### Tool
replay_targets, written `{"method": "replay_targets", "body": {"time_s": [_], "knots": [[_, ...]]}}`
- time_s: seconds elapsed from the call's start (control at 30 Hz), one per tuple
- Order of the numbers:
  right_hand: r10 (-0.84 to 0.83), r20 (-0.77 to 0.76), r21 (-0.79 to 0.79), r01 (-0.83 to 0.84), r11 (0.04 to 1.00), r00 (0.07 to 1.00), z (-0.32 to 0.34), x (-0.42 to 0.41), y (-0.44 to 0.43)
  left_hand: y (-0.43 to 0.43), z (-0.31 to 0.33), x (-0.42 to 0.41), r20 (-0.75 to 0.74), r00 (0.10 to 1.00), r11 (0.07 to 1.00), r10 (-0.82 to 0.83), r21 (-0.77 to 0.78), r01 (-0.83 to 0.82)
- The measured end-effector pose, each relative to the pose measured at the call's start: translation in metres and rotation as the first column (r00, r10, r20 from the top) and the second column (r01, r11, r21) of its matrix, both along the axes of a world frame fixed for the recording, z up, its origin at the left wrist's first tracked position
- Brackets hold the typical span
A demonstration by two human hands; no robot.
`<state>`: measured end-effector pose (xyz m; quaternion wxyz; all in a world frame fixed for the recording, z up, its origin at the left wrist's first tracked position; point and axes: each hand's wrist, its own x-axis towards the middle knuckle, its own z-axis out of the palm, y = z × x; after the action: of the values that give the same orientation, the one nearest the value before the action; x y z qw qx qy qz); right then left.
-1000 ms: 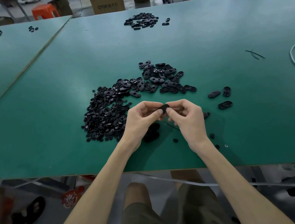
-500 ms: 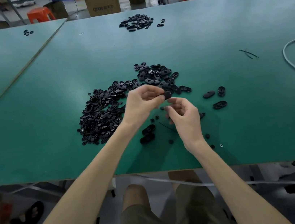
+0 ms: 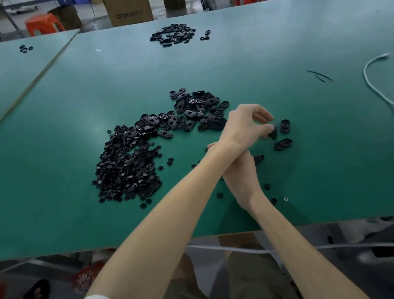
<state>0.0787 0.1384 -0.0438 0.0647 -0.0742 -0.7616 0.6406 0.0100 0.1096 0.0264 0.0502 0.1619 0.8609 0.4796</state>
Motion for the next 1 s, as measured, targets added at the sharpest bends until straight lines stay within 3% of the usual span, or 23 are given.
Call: {"method": "replay_targets", "body": {"time_s": [0.07,0.3,0.4,0.47,0.63,0.83,1.0], "knots": [[0.014,-0.01,-0.008,-0.014,1.0,1.0,0.0,0.001,-0.001,-0.007,-0.002,0.001,-0.05,0.999,0.999,0.018,-0.045,-0.02],[0.071,-0.083,-0.042,-0.074,0.996,0.994,0.007,0.001,-0.002,-0.061,-0.004,0.004,-0.036,0.992,0.989,0.121,0.085,-0.117],[0.026,-0.096,-0.025,-0.029,0.999,0.995,0.004,-0.001,-0.002,-0.091,-0.008,0.004,-0.068,0.976,0.978,0.208,0.049,-0.205],[-0.06,-0.09,-0.117,0.05,0.992,0.994,0.005,-0.002,-0.002,-0.108,-0.012,0.006,-0.086,0.968,0.971,0.235,-0.009,-0.237],[-0.154,-0.062,-0.251,0.134,0.959,0.986,0.007,-0.003,-0.001,-0.13,-0.02,0.015,-0.07,0.993,0.961,0.099,-0.25,-0.114],[-0.163,-0.086,-0.299,0.131,0.945,0.983,0.007,-0.003,-0.001,-0.119,-0.027,0.027,-0.102,0.995,0.951,0.015,-0.307,-0.046],[-0.161,-0.084,-0.295,0.129,0.947,0.983,0.005,-0.003,0.001,-0.1,-0.029,0.036,-0.176,0.983,0.888,-0.055,-0.459,-0.033]]}}
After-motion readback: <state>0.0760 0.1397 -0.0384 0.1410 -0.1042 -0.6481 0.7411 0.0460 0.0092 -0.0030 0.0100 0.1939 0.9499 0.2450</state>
